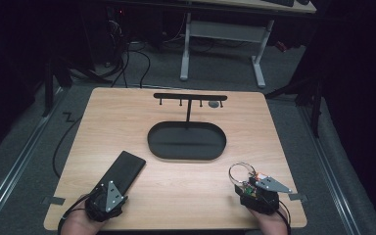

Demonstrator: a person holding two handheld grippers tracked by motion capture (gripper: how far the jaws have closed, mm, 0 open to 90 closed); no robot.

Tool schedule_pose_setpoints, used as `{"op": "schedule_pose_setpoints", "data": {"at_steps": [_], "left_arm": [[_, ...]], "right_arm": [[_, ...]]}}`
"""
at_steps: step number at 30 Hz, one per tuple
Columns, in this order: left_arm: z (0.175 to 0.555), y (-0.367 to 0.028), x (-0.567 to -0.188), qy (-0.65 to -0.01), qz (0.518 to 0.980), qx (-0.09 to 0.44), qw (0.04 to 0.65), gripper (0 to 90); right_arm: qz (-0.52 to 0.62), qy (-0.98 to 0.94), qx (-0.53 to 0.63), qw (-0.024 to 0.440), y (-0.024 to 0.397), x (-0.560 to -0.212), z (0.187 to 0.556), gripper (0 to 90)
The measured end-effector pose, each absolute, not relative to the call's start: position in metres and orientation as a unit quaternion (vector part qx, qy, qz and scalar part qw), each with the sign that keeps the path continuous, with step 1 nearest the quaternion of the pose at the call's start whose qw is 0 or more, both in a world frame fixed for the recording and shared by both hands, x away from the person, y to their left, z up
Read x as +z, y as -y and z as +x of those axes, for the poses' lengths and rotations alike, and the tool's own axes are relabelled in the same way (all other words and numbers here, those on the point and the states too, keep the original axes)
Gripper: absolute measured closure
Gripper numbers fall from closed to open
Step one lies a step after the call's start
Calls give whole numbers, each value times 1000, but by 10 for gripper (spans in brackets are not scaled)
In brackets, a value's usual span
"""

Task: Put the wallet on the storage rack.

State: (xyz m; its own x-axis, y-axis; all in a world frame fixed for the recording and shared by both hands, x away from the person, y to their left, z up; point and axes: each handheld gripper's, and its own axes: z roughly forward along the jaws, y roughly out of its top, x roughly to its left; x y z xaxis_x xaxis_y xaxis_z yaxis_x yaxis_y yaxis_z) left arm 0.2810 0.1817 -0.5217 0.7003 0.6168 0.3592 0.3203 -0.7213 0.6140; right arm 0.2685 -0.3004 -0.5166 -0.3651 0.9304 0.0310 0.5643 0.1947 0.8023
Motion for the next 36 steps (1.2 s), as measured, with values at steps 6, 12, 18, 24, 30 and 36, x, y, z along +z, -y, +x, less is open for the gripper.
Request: {"op": "schedule_pose_setpoints", "data": {"at_steps": [6, 12, 18, 24, 30, 36], "left_arm": [[275, -179, -525, -268, 875, 304, 266, 563], [274, -181, -525, -272, 867, 317, 271, 693], [275, -185, -526, -277, 858, 337, 272, 755], [274, -190, -520, -283, 845, 349, 291, 795], [273, -199, -512, -297, 828, 345, 328, 812], [270, -206, -501, -312, 817, 317, 367, 820]], "right_arm": [[511, -731, 381, 243, 301, -516, 268, 343], [507, -734, 382, 242, 300, -516, 269, 348], [508, -732, 385, 240, 300, -516, 270, 352], [509, -731, 387, 239, 301, -516, 270, 353], [511, -730, 388, 237, 302, -516, 270, 357], [510, -730, 388, 238, 302, -516, 270, 358]]}}
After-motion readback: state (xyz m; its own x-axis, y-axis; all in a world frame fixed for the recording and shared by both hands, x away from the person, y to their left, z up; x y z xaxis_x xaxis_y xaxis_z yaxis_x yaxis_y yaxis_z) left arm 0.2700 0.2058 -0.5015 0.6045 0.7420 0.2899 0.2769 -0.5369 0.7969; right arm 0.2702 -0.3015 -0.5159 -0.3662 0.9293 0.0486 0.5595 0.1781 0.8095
